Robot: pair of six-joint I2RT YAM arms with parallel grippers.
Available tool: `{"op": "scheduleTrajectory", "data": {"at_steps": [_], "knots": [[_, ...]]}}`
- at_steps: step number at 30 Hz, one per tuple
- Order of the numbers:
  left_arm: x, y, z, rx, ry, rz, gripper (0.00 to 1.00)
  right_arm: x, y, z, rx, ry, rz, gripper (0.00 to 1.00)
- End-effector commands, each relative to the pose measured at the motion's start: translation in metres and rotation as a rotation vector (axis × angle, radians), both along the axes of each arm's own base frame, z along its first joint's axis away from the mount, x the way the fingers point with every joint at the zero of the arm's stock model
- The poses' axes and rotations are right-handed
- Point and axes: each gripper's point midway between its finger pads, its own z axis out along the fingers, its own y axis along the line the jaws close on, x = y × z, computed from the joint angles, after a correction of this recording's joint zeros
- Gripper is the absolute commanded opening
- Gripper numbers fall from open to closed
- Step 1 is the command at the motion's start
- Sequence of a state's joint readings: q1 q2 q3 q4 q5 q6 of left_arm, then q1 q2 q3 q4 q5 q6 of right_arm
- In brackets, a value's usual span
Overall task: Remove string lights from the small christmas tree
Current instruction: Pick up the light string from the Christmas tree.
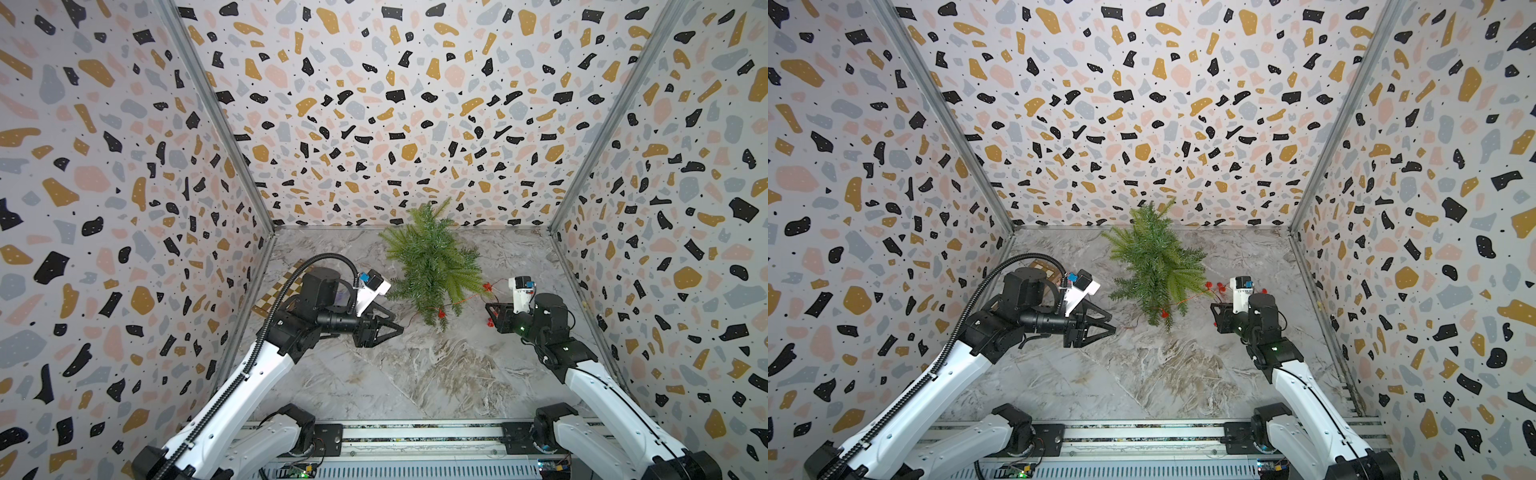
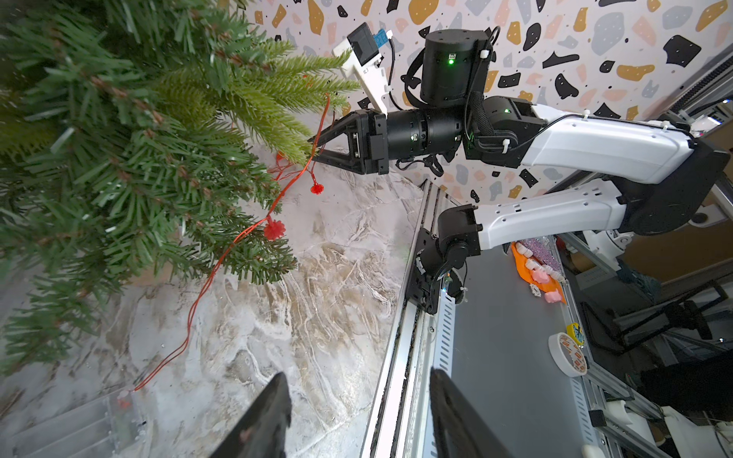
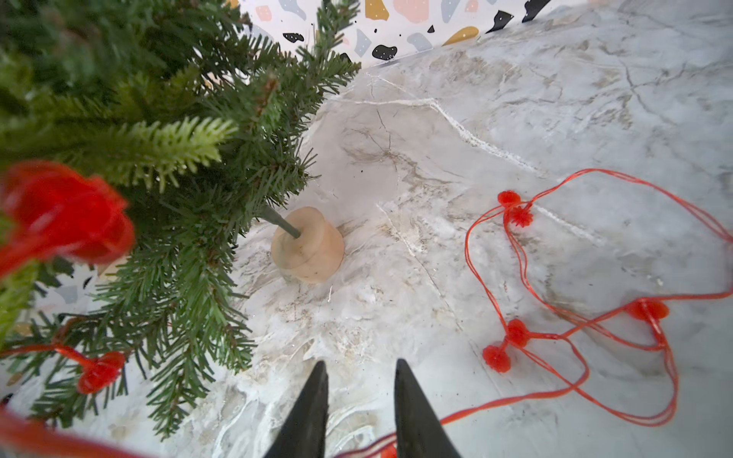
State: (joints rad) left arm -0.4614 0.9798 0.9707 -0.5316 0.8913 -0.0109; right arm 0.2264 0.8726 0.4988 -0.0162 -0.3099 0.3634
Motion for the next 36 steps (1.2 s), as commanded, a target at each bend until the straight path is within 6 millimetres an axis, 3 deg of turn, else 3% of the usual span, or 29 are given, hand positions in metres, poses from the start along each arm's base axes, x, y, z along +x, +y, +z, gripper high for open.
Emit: {"op": "scheduleTrajectory", "data": {"at_steps": [1,5,12,24,36], "knots": [[0.002,0.000,0.004,0.008,-0.020,0.008,0.56,0.010,-0.002,0.026,-0.009,-0.070,-0.008,0.21],[0.004,0.000,0.006,0.006,-0.021,0.013,0.56,0.016,-0.003,0.034,-0.028,-0.081,-0.016,0.06],[0.005,-0.001,0.009,0.002,-0.024,0.015,0.56,0.028,-0.005,0.049,-0.054,-0.100,-0.030,0.00],[0.003,0.000,0.010,-0.001,-0.027,0.014,0.56,0.040,-0.007,0.088,-0.093,-0.164,-0.039,0.00],[0.002,0.000,0.008,0.001,-0.025,0.015,0.56,0.049,0.006,0.117,-0.187,-0.204,-0.005,0.00]]}}
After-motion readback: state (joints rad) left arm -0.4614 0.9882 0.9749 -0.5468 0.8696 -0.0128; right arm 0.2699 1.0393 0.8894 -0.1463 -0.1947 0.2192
